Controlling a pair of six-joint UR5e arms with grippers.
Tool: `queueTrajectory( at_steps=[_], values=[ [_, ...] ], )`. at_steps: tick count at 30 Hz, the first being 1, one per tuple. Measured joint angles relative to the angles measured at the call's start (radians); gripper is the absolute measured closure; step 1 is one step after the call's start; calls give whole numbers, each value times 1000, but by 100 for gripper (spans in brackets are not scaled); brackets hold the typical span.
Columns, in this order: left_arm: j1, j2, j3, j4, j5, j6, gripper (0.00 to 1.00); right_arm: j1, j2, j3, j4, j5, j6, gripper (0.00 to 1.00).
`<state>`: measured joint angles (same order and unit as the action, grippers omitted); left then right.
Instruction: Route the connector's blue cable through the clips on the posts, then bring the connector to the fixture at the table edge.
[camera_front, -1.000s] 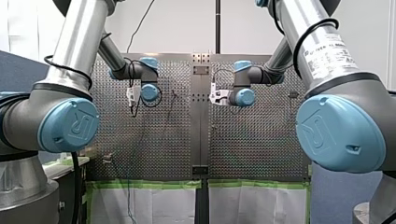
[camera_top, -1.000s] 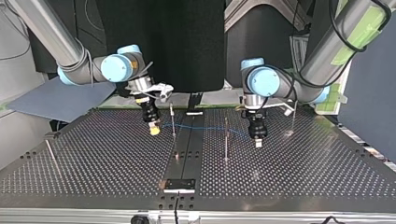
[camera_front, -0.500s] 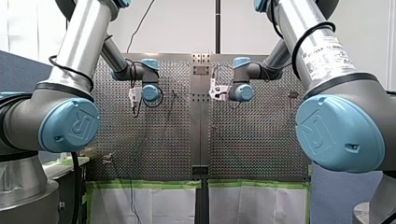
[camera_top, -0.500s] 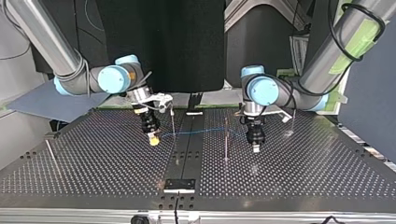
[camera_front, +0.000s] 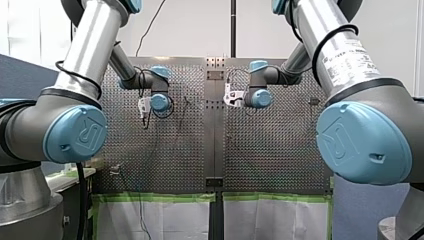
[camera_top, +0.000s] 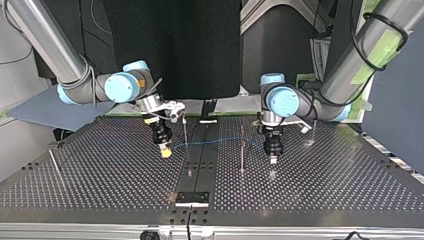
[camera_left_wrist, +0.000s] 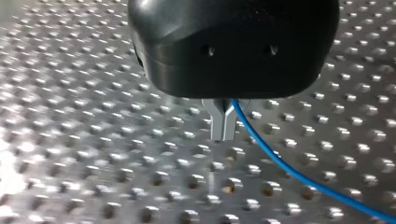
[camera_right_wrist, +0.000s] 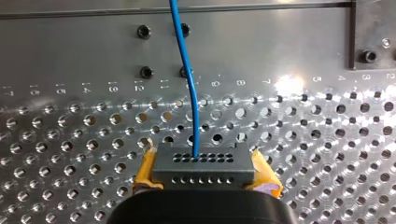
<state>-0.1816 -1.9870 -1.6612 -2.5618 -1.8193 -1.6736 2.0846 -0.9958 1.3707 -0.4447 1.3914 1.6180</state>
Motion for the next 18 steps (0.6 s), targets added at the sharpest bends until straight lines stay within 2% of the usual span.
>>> queueTrajectory(
  at_steps=[9,18],
  values=[
    [2,-17,13,-11,0,-2,100,0,32,-20,16,-13,-3,100],
    [2,-18,15,-9,2,-11,100,-4,39,-24,18,-17,-1,100]
  ],
)
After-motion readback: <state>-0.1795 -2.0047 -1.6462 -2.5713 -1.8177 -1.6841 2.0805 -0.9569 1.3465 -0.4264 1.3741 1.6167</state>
